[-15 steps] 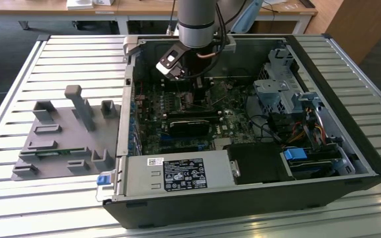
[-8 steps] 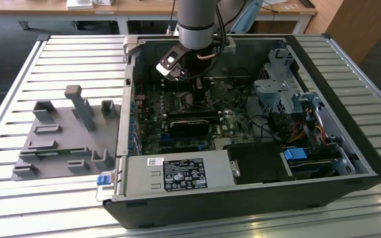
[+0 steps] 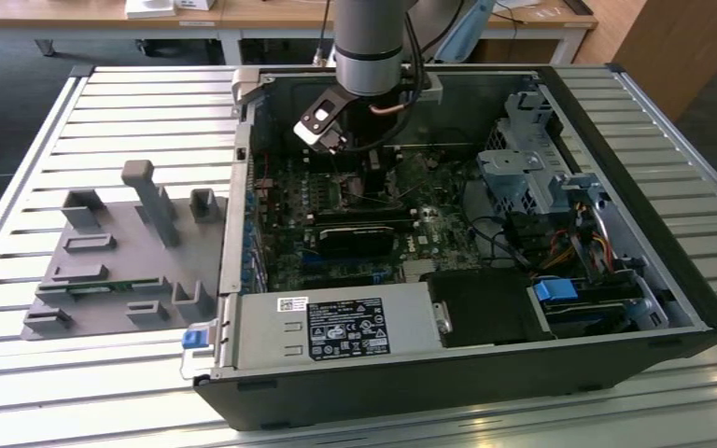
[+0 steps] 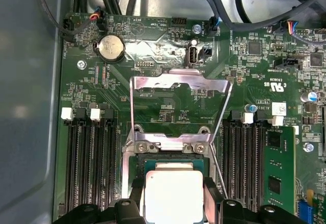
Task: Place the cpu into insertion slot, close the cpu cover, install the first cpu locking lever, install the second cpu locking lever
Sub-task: 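Place the cpu into insertion slot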
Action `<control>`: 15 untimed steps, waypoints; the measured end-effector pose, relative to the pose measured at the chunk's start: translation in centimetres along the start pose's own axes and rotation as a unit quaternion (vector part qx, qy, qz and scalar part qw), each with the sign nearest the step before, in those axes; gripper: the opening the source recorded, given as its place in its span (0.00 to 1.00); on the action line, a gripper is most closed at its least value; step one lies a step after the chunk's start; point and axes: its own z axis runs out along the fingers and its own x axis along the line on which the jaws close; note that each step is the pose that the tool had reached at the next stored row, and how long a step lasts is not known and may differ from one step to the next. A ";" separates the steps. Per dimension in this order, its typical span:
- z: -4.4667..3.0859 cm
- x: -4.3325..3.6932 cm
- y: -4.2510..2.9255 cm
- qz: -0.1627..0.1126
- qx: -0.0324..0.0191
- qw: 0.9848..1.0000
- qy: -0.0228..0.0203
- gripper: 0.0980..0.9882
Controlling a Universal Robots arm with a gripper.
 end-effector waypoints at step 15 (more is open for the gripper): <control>0.43 0.10 -0.03 0.000 0.000 1.000 0.000 0.50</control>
